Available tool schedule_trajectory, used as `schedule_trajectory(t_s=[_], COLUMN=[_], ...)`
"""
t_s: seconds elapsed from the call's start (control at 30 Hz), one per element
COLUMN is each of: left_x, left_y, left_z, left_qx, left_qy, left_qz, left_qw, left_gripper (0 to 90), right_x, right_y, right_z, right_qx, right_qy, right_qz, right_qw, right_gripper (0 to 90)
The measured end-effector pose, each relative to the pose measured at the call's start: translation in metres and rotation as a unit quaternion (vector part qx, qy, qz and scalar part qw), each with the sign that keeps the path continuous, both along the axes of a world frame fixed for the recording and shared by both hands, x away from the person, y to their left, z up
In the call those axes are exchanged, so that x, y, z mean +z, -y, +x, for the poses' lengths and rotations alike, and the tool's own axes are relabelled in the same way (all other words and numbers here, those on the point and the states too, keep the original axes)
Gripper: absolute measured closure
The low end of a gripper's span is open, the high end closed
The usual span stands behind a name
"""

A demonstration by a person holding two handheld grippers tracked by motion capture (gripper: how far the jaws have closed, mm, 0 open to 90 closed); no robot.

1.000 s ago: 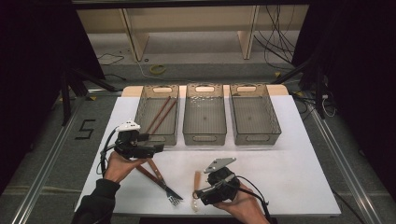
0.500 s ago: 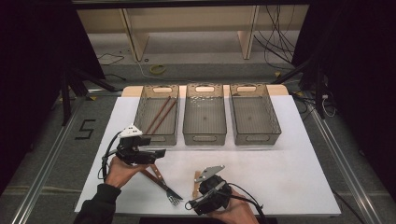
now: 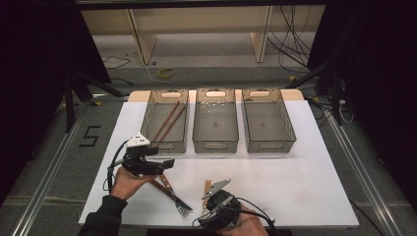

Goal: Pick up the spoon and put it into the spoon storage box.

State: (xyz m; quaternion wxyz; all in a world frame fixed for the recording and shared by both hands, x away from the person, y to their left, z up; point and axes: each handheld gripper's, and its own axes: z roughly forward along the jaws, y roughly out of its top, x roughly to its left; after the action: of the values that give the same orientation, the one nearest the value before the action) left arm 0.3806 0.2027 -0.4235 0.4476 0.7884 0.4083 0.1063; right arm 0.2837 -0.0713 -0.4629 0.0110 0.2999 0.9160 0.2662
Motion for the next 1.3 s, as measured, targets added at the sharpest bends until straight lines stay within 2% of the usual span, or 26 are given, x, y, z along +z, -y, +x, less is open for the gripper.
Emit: schedule_trajectory(t_s=[0.33, 0.53, 0.6, 0.83, 1.13, 1.3], left_x=[-0.0023, -0.0039, -0.0041, -0.0069, -0.0075, -0.0079], left_y=[0.0026, 0.0031, 0.0037, 0.0043, 0.0051, 0.0051], left_z=[0.0002, -0.0002, -0.0004, -0.001, -0.0013, -0.001], left_qx=[-0.002, -0.004, -0.005, -0.006, -0.008, -0.007], left_qy=[-0.001, -0.002, -0.002, -0.004, -0.005, -0.005], left_qz=[0.006, 0.009, 0.01, 0.015, 0.018, 0.017], left_qw=[1.0, 0.9999, 0.9999, 0.9999, 0.9998, 0.9998], left_gripper=[15.9, 16.0, 16.0, 16.0, 16.0, 16.0], right_x=[-0.0051, -0.008, -0.0084, -0.0092, -0.0086, -0.0082], right_y=[-0.0014, -0.003, -0.0027, -0.0049, -0.0046, -0.0066], right_z=[-0.0019, -0.0012, -0.0011, -0.0003, 0.0024, 0.0031], right_qx=[0.008, 0.012, 0.011, 0.013, 0.004, 0.004], right_qy=[-0.017, -0.021, -0.018, -0.011, -0.015, -0.01], right_qz=[-0.004, -0.005, -0.004, -0.001, 0.002, -0.009], right_qw=[0.9998, 0.9997, 0.9998, 0.9998, 0.9999, 0.9999], right_gripper=[32.4, 40.5, 45.6, 54.1, 52.9, 52.0])
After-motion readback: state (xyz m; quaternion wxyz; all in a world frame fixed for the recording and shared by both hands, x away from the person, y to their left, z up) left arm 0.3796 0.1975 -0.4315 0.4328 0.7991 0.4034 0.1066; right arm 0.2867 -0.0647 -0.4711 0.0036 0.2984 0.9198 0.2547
